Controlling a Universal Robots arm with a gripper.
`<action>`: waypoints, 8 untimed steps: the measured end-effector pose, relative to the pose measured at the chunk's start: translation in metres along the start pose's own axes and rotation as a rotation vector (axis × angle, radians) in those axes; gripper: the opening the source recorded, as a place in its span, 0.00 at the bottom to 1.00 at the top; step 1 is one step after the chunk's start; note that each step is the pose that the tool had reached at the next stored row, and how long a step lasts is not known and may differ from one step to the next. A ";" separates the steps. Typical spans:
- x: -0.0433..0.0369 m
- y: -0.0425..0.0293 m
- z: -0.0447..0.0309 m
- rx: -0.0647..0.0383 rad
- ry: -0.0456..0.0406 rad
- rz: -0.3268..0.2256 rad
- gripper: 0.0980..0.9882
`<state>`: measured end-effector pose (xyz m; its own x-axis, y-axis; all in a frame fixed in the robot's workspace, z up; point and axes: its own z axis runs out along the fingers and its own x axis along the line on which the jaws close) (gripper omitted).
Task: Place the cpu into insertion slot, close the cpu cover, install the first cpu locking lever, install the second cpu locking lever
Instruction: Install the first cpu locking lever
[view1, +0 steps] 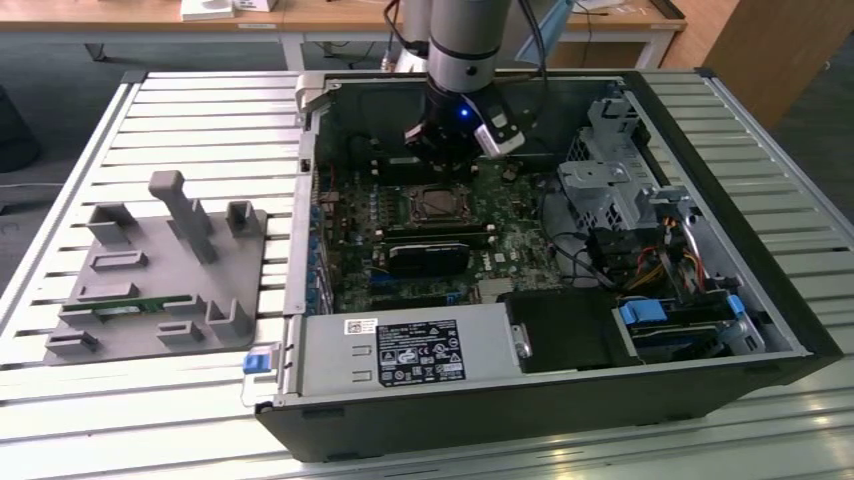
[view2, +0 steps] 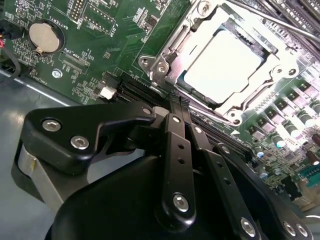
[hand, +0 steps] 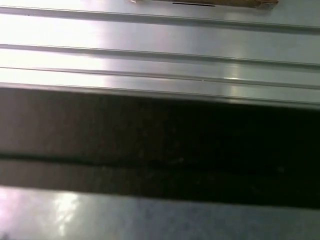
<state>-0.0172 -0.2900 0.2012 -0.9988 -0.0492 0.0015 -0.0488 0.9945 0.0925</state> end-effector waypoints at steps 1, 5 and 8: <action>-0.0001 0.0000 0.0004 0.000 0.0000 0.000 0.01; -0.0004 -0.0002 0.0009 0.002 0.0002 0.000 0.01; -0.0005 0.0000 0.0002 0.004 0.0002 0.000 0.01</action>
<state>-0.0167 -0.2899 0.2010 -0.9988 -0.0494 0.0017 -0.0490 0.9949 0.0884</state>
